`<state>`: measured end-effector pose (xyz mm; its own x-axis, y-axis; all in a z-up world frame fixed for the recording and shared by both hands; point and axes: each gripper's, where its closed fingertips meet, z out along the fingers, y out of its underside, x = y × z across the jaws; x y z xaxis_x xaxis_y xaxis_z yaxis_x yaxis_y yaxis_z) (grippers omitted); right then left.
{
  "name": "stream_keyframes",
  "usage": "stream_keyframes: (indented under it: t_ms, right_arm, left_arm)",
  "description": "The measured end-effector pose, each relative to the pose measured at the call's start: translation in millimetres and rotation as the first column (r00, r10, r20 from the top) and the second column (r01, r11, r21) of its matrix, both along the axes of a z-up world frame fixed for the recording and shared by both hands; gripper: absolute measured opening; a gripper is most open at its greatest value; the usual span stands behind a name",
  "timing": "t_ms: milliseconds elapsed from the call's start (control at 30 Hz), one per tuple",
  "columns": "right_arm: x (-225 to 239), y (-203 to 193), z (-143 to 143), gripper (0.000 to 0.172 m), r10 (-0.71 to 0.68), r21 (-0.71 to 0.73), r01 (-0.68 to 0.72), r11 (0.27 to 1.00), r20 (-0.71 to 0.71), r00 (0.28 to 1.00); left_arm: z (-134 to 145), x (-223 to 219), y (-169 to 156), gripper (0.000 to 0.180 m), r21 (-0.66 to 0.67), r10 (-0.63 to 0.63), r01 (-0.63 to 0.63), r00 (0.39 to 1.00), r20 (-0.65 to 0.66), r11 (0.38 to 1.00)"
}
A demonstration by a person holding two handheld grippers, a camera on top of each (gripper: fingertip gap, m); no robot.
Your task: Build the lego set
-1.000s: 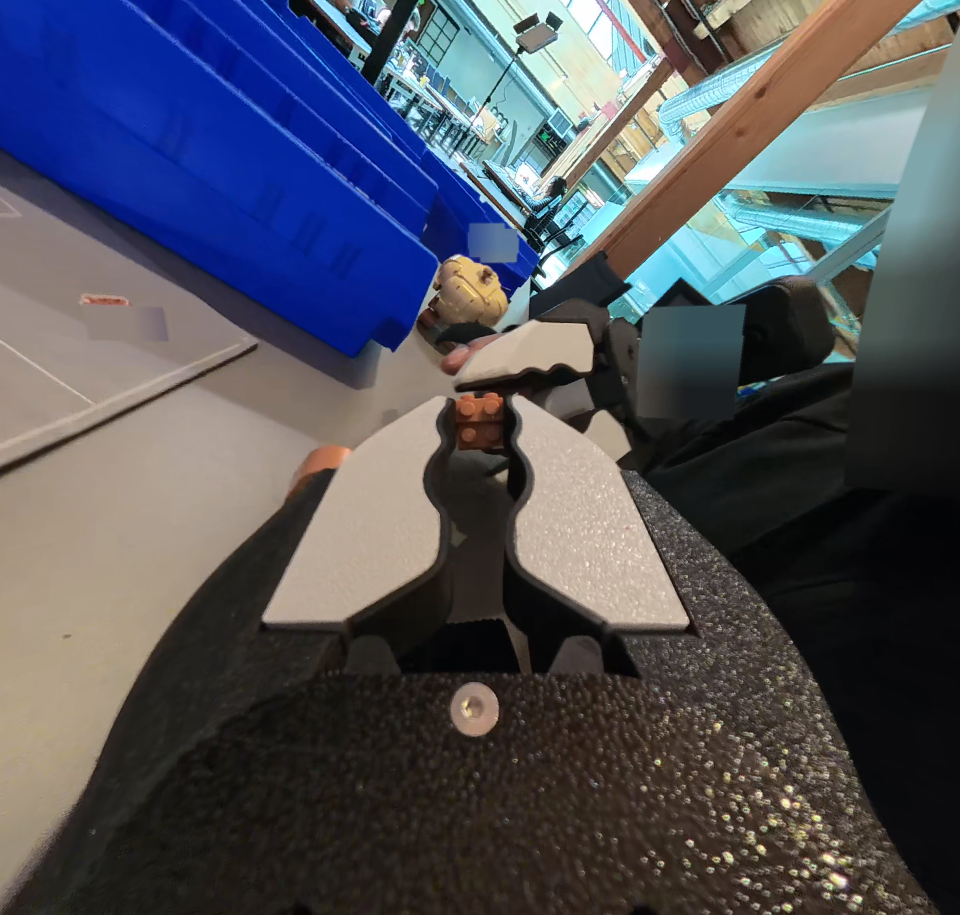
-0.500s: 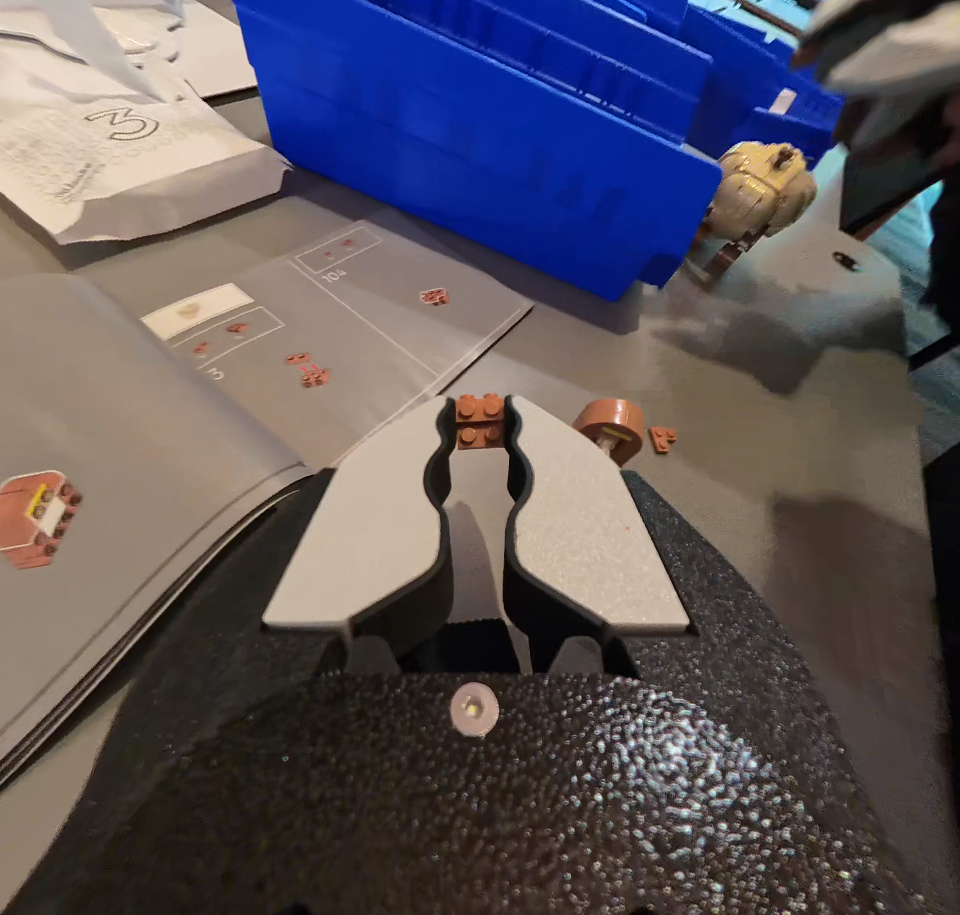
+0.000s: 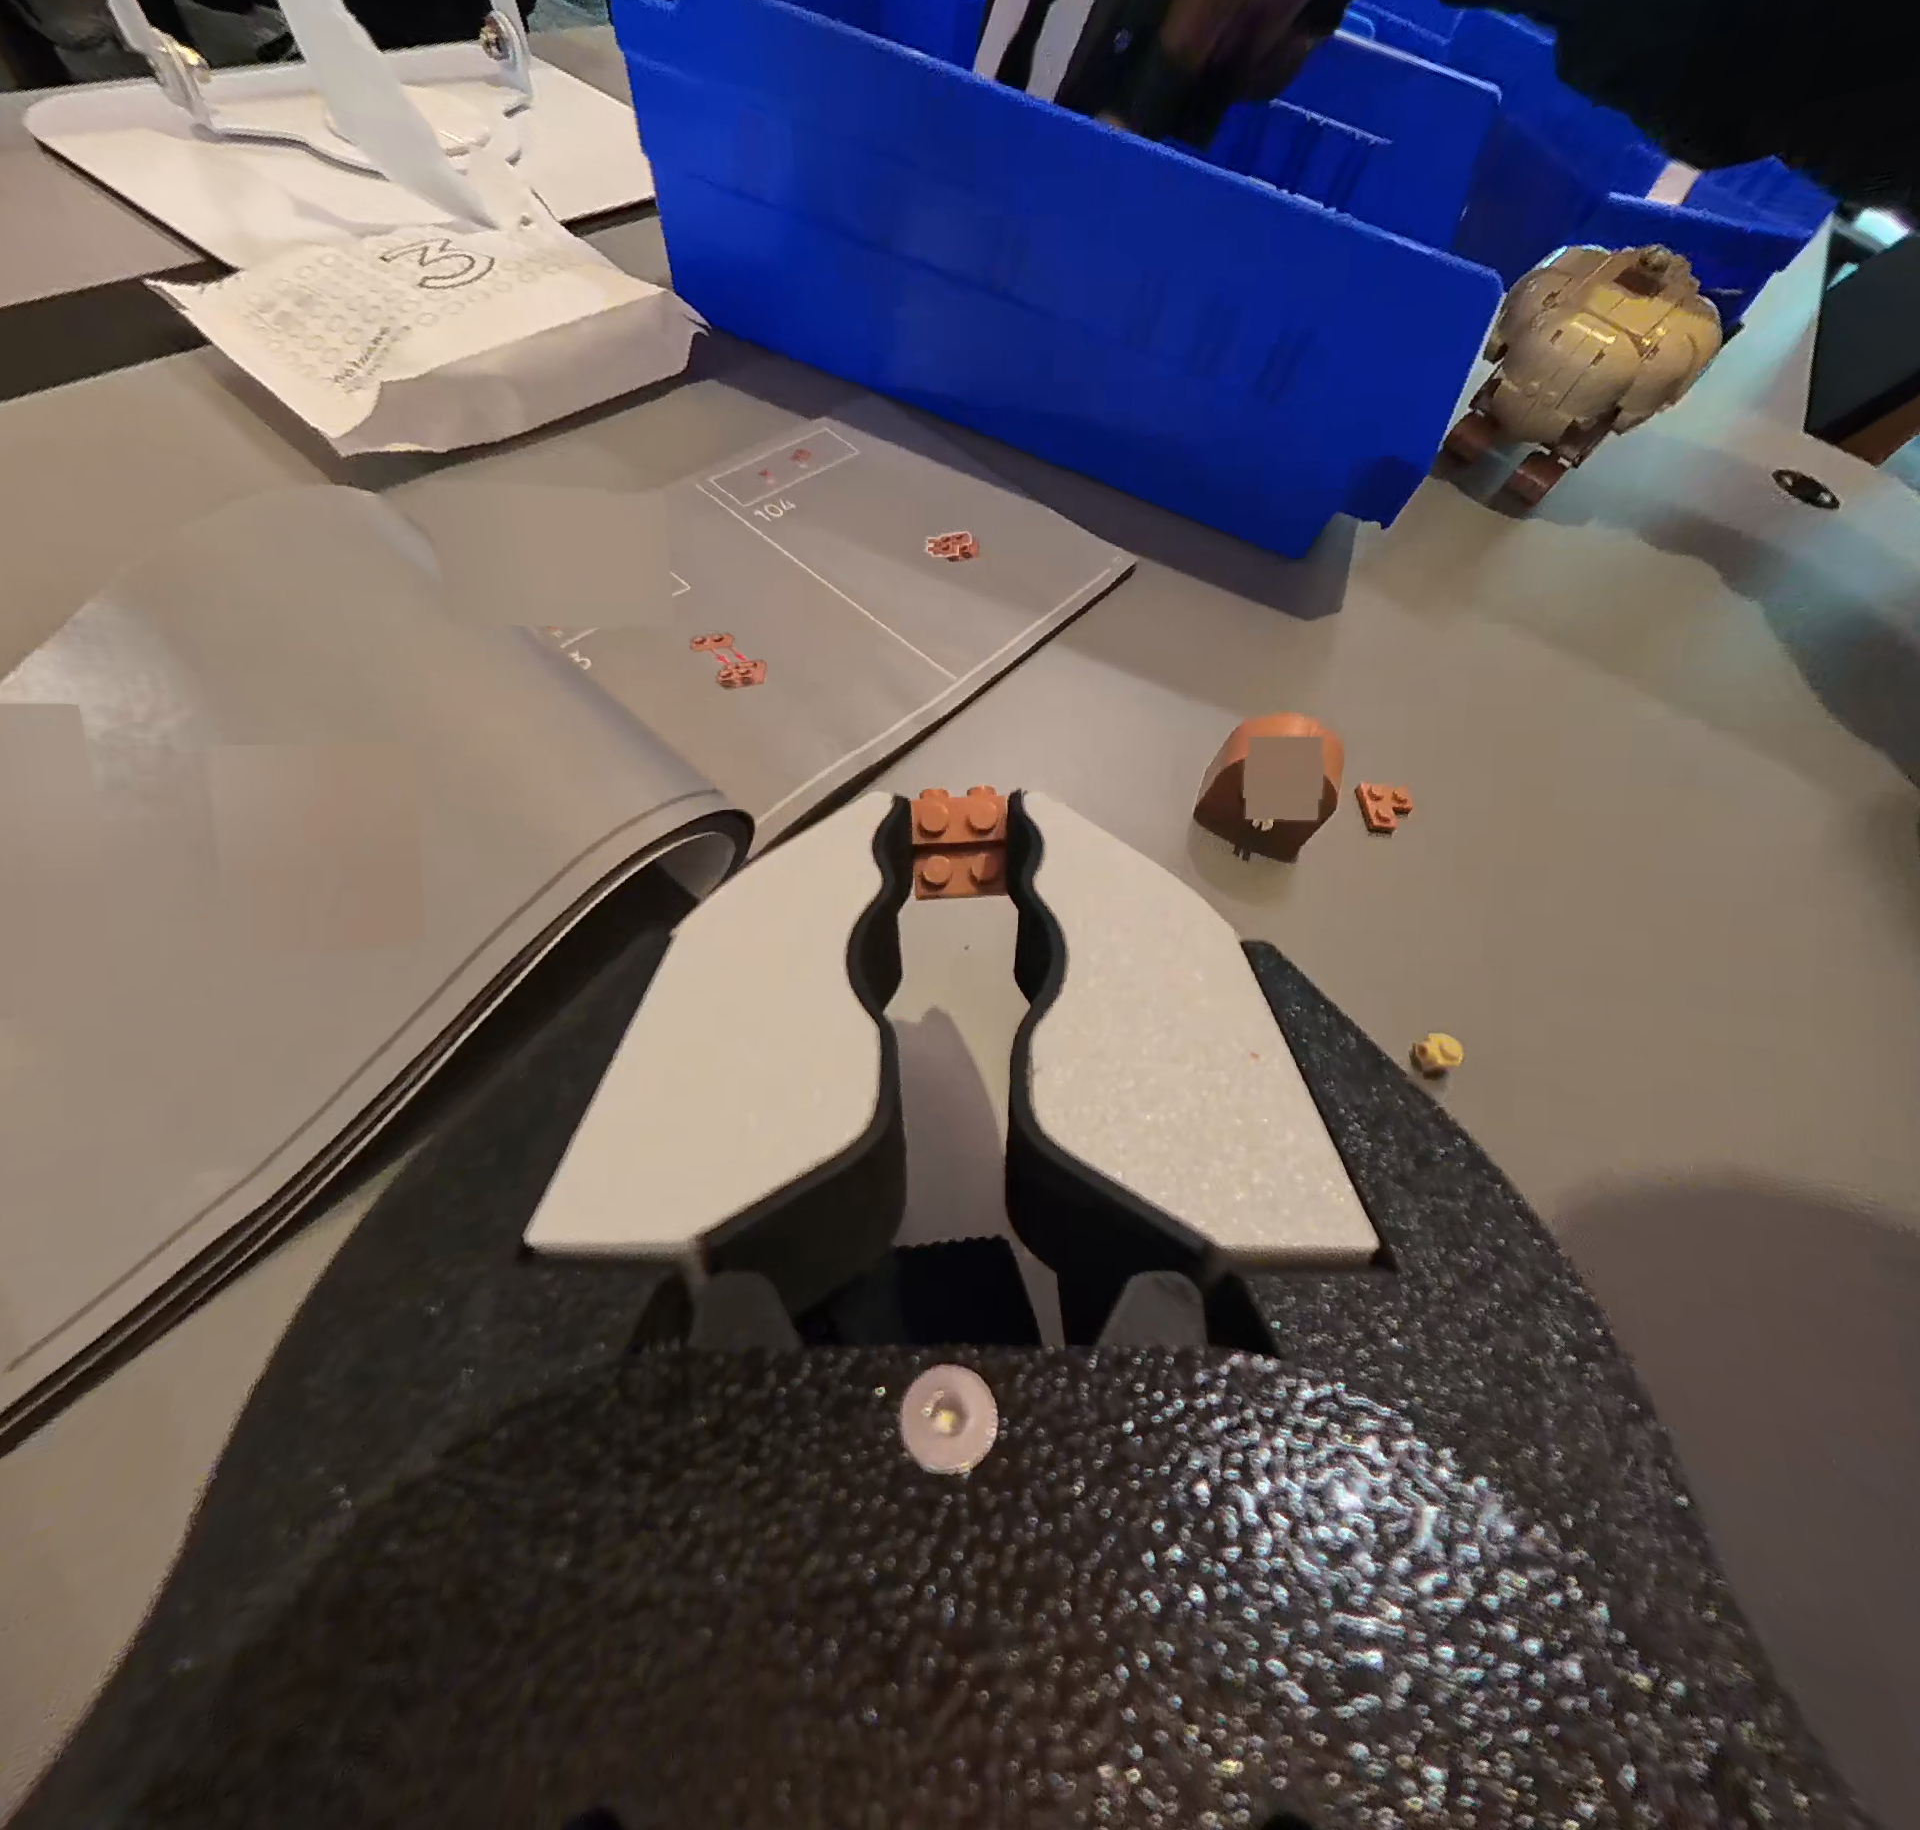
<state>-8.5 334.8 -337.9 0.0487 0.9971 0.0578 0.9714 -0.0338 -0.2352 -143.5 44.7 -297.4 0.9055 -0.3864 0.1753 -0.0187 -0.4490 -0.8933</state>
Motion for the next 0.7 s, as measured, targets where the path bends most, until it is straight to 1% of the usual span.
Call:
stream_keyframes:
  t_ms: [200, 267, 300, 367, 500, 700]
  right_arm:
    - [-3, 4, -14, 0.02, -0.019, 0.014, 0.019, 1.0, 0.04, 0.999]
    - [-5, 7, -17, 0.013, -0.031, 0.028, 0.03, 0.999, 0.042, 0.999]
    - [-6, 8, -17, 0.005, -0.038, 0.027, 0.037, 0.999, 0.041, 0.998]
    - [-5, 10, -17, 0.0, -0.037, 0.033, 0.036, 0.999, 0.036, 0.999]
    - [-5, -2, -16, 0.0, -0.014, -0.014, 0.014, 1.0, -0.028, 0.999]
    - [-1, -19, -1, 0.0, 0.042, 0.05, -0.038, 0.998, -0.095, 0.995]
  left_arm:
    - [-2, -1, -10, 0.016, -0.009, -0.046, 0.046, 0.999, -0.028, 0.999]
    - [-3, 1, -12, 0.016, -0.014, -0.059, 0.059, 0.997, -0.043, 0.998]
    - [-4, 3, -13, 0.016, -0.017, -0.067, 0.066, 0.997, -0.049, 0.998]
    - [-5, 7, -14, 0.016, -0.021, -0.08, 0.079, 0.995, -0.062, 0.997]
    - [-6, 17, -16, 0.016, -0.024, -0.111, 0.11, 0.99, -0.086, 0.994]
    - [-10, 30, -18, 0.016, -0.035, -0.148, 0.145, 0.984, -0.104, 0.989]
